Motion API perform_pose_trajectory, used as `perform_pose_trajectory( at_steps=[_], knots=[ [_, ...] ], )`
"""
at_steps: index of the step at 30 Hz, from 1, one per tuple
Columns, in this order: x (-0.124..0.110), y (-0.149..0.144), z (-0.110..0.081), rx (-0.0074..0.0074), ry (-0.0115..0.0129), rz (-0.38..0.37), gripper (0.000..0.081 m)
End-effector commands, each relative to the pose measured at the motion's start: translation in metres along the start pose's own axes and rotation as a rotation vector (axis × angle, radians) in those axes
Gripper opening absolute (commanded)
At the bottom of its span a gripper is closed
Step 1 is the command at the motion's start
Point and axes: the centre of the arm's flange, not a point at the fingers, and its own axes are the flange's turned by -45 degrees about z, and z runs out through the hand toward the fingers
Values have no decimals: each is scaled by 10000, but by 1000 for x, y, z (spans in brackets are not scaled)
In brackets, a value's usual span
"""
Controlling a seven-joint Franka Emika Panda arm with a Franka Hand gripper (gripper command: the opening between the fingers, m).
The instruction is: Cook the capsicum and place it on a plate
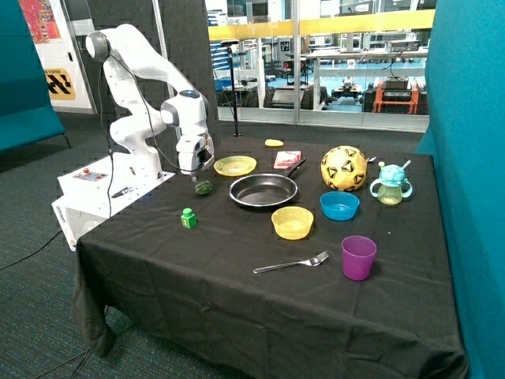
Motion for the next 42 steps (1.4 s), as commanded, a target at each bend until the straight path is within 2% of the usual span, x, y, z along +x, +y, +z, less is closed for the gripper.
perform_pose_trajectory(
  at_steps=[1,8,9,10,15,27,42],
  knots=[
    [10,5,6,50,-66,44,771],
    [0,7,12,50,-66,141,775],
    [-1,6,13,49,-67,333,776],
    [-1,6,14,50,-66,136,773],
    [-4,2,18,50,-66,73,766],
    [-1,-4,23,51,-65,-114,765],
    [-3,3,30,50,-66,165,752]
  ],
)
